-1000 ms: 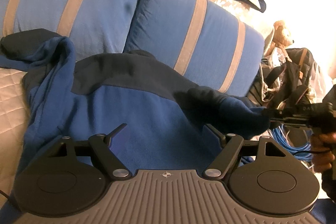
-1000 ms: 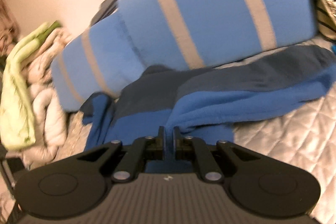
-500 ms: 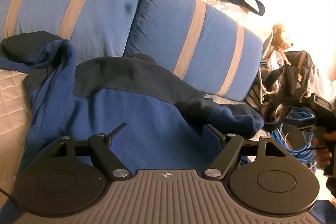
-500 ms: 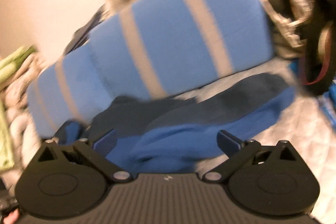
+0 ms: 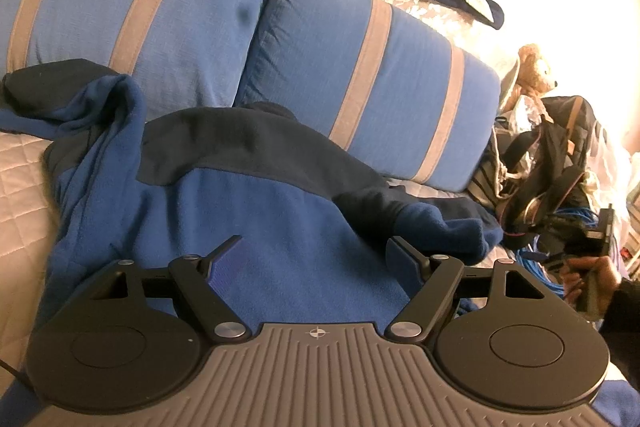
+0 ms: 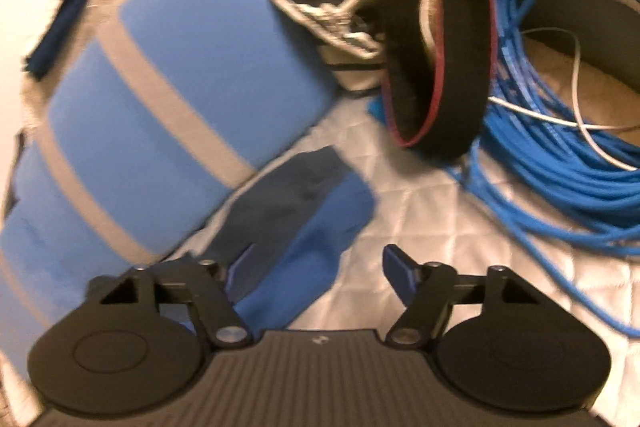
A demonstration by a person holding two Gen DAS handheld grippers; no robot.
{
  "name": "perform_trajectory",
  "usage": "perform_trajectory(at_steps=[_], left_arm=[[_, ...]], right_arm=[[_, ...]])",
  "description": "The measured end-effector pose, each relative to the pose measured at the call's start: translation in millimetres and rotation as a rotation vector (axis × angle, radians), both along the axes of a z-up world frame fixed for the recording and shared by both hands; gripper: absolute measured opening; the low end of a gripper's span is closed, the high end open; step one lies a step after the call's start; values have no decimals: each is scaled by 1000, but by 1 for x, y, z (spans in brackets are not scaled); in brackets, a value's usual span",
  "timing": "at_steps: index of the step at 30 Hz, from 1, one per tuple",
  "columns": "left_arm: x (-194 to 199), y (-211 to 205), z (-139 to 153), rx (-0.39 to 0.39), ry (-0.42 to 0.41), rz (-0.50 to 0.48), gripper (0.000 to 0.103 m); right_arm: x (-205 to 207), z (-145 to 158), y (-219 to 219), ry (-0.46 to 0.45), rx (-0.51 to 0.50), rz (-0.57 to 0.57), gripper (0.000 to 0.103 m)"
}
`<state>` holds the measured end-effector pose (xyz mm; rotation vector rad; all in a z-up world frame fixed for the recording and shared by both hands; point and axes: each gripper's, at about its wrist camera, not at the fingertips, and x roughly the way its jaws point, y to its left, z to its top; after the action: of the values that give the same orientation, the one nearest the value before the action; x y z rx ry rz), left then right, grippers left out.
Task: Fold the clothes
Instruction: 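Grasp the navy sleeve cuff with the right gripper and lift it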
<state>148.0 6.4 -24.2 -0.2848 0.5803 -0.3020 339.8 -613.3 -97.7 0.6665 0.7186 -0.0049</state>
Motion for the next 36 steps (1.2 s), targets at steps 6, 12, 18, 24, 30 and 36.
perform_trajectory(at_steps=[6, 12, 18, 24, 30, 36], left_arm=[[3, -2, -1, 12, 11, -5, 77], [6, -5, -3, 29, 22, -6, 77], [8, -7, -5, 39, 28, -2, 77], [9, -7, -6, 45, 34, -1, 77], [8, -6, -6, 51, 33, -1, 77], [8, -7, -6, 59, 32, 1, 77]], right_arm=[[25, -28, -12, 46, -29, -82, 60], [50, -44, -4, 65, -55, -82, 60], [77, -47, 9, 61, -45, -72, 62], [87, -52, 7, 34, 85, -102, 62], [81, -61, -2, -9, 249, -128, 56], [77, -73, -7, -60, 405, -153, 30]])
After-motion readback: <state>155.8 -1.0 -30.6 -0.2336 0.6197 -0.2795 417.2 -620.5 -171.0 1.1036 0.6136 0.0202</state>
